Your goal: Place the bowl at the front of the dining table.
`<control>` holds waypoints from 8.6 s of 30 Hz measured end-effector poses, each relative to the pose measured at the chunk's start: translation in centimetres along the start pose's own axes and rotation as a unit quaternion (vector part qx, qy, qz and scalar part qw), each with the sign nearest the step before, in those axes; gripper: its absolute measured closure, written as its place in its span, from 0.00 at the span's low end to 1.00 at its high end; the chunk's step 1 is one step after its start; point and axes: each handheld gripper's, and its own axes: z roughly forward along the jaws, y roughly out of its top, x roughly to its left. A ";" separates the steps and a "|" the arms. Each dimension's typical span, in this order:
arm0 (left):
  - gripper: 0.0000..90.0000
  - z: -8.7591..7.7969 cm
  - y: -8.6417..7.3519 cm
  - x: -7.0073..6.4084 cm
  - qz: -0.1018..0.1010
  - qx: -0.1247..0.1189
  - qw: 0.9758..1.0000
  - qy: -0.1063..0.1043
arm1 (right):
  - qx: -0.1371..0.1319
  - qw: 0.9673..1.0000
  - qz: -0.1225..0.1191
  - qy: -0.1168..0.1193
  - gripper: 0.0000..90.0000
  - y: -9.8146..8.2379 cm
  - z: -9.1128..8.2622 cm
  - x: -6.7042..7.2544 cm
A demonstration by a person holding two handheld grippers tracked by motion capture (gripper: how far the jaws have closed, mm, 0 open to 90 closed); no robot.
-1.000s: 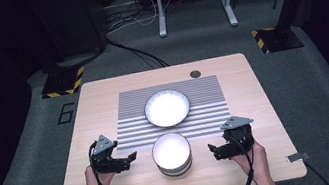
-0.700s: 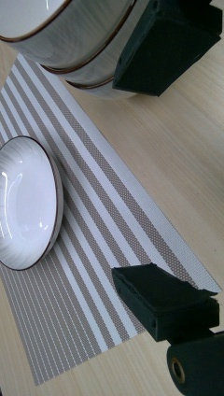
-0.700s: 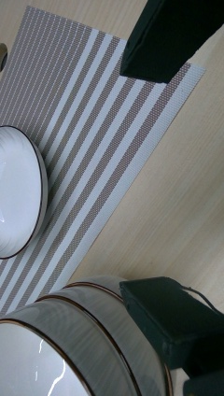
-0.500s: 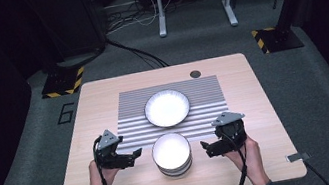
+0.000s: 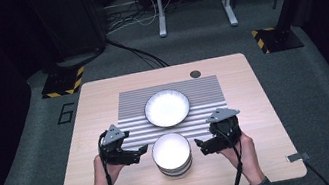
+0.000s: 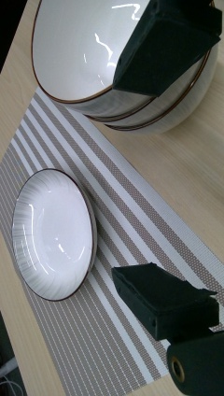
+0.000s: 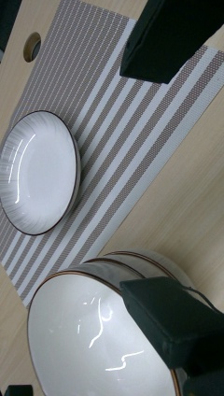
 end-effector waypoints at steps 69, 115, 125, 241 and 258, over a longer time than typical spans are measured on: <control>0.27 4.8 1.3 -3.8 0.003 0.074 0.995 -0.062 | 0.074 0.993 -0.051 0.076 0.40 2.1 5.8 5.4; 0.91 3.4 0.9 -6.1 0.071 0.020 0.997 0.024 | -0.022 0.993 -0.105 -0.039 0.90 0.9 4.2 7.6; 0.93 3.1 1.0 -6.3 0.082 0.006 0.996 0.036 | -0.035 0.994 -0.100 -0.036 0.90 1.3 3.6 7.8; 0.91 2.6 8.7 -3.1 0.104 -0.050 0.991 0.073 | -0.075 0.987 -0.116 -0.087 0.90 8.7 3.2 4.8; 0.90 3.7 9.3 -2.0 0.104 -0.051 0.990 0.075 | -0.073 0.987 -0.108 -0.093 0.90 9.4 4.3 3.9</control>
